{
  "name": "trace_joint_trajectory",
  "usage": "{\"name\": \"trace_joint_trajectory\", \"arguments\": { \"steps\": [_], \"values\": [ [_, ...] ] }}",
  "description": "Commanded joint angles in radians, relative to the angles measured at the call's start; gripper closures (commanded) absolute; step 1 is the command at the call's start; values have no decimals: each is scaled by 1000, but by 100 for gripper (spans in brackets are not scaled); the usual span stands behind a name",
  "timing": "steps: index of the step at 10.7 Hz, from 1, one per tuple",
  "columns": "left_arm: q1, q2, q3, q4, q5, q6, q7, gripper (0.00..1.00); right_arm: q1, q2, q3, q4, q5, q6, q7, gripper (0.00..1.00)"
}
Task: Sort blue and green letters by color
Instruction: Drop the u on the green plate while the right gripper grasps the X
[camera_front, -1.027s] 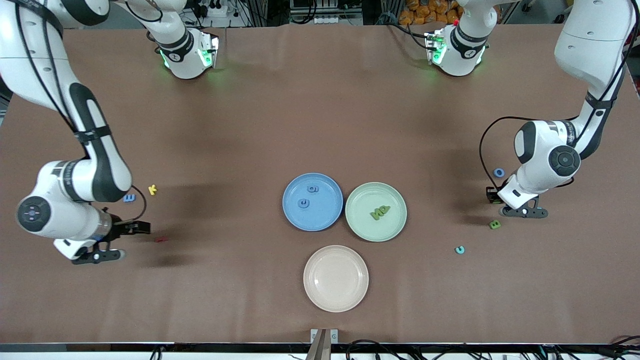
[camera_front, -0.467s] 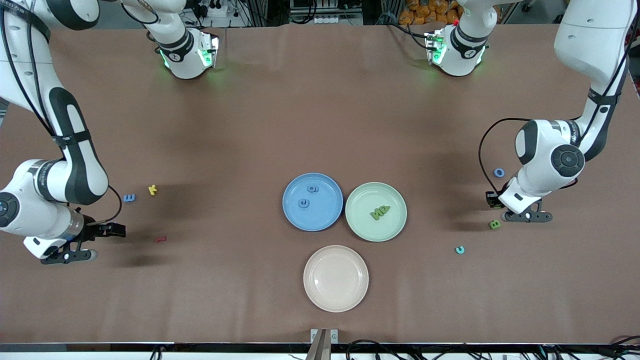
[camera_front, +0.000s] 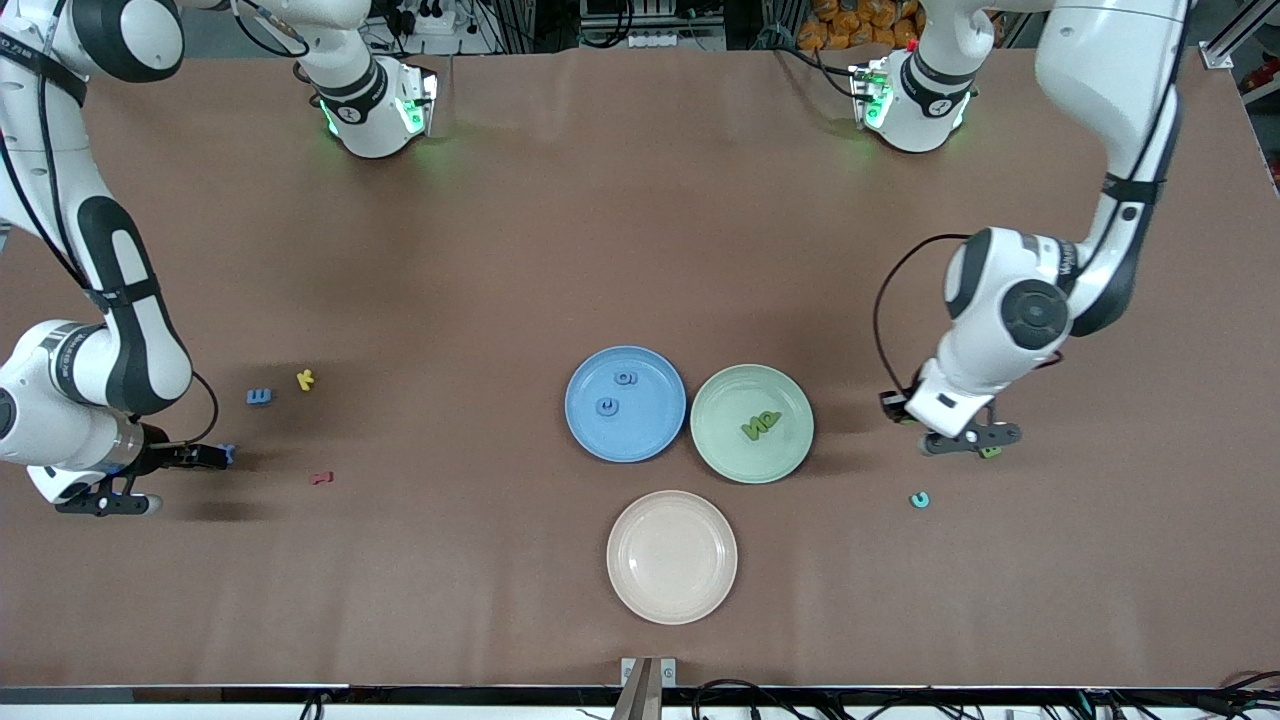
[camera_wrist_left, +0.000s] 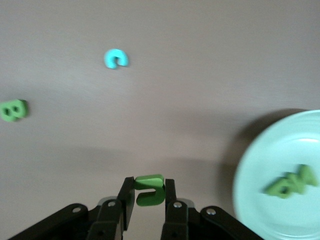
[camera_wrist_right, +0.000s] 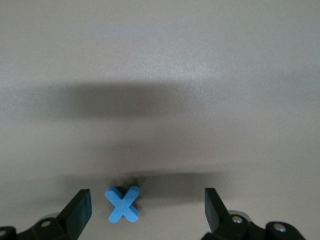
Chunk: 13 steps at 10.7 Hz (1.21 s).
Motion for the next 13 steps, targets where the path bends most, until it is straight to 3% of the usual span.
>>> {"name": "trace_joint_trajectory", "arguments": {
  "steps": [1,3,6,7,8,11,13],
  "values": [
    [-132,52,12,115,-54,-67,-195,97,-1,4,16,-20,5,35,75,0],
    [-207,121,12,196,-52,-75,-327,97,-1,-13,16,-141,5,199,91,0],
    [-246,190,12,262,-54,-75,-401,92,-1,-26,16,-151,3,160,91,0],
    [-246,204,12,279,-46,-75,-396,55,-1,-35,19,-148,3,114,92,0],
    [-246,205,15,284,-37,-75,-377,1,-1,-41,19,-148,3,94,92,0],
    [-226,187,16,279,-28,-78,-341,0,-9,-44,19,-146,3,94,88,0],
    [-160,155,10,273,-17,-164,-189,0,-10,-41,20,-131,5,97,89,0]
  ]
}}
